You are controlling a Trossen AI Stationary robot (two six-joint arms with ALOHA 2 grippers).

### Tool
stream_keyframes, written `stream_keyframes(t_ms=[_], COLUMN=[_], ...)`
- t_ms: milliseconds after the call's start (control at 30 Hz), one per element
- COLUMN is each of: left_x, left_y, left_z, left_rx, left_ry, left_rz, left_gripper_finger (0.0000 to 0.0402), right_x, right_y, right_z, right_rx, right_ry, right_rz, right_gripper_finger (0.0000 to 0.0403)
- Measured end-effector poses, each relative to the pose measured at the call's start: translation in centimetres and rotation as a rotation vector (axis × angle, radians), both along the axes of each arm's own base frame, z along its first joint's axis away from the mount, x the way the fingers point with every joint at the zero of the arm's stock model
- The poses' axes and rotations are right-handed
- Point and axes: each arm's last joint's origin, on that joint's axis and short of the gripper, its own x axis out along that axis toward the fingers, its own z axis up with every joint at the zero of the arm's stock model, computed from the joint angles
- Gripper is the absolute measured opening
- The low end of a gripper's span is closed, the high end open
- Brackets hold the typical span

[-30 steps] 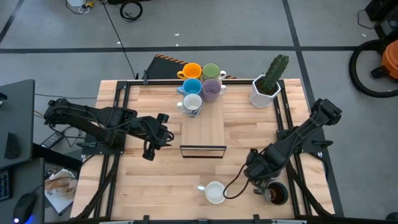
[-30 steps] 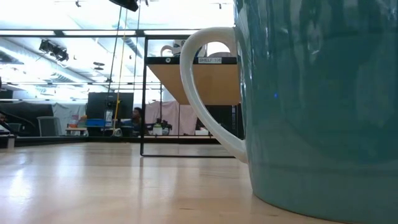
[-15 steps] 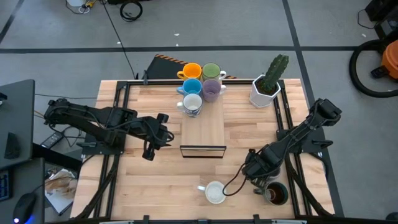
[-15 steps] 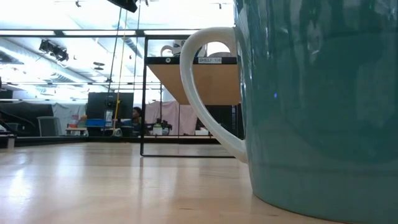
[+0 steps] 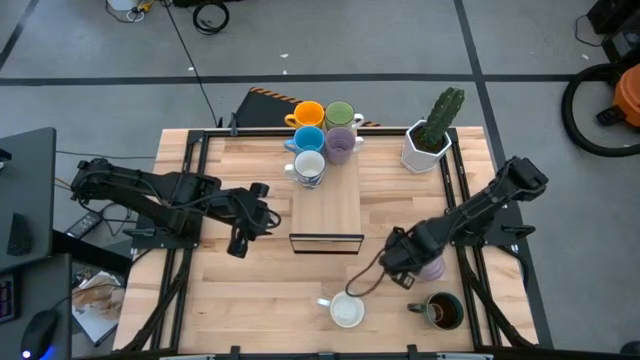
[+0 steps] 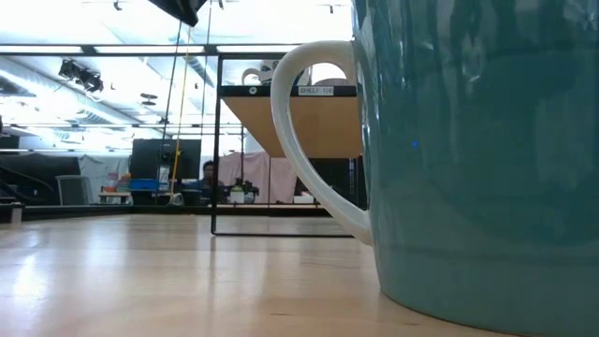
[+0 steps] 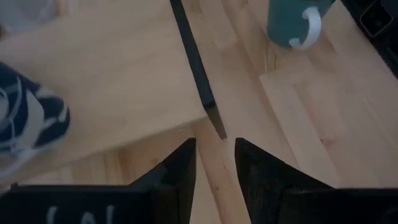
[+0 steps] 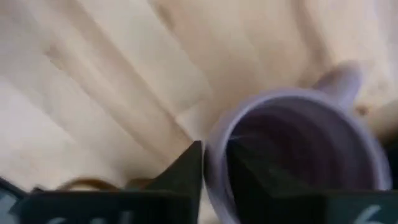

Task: Place coffee mugs
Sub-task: Put the purple mug on the shelf

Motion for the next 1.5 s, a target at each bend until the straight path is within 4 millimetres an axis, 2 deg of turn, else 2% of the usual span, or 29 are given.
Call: stream_keyframes(t_ms=[100,333,533,867,1100,1267,1500], left_x=[-0.2,-0.1,-0.1,-0.1,-0.1,-0.1,-0.1], left_y=[-0.3,-0.8,-0.8,-0.8,-0.8,-0.8,-1.0], left_z=[-0.1,0.1,0.1,0.1,0.1,0.1,0.1], left_rx=[0.02,0.068,0.075,0.074,0.073,0.07,0.021], left_ry=[0.014,-0.02,-0.024,-0.023,-0.026,-0.026,-0.018], left_rz=[-0.028,-0.036,-0.031,-0.03,-0.03,-0.033,-0.077], left_gripper_finger=[0.0117,0.0117,0.0117,0.0117,0.0117,0.0117,0.0117], right_x=[-0.7,-1.3,-1.3,-2.5,-2.5,-2.4,-1.3], right_y=[0.4,0.4,0.0,-2.5,-4.6,-5.4,-5.3], right_z=[-0.5,-1.2,-1.0,3.0,4.6,6.5,10.7], right_rx=[-0.026,-0.035,-0.095,-0.171,-0.198,-0.177,-0.174], right_ry=[0.021,0.058,0.01,-0.239,-0.36,-0.449,-0.543], right_rz=[-0.006,-0.024,0.013,-0.039,-0.05,0.059,0.317], right_gripper_finger=[0.0026,0.0041,0.0028,0.0029,0.0032,0.0031,0.0031])
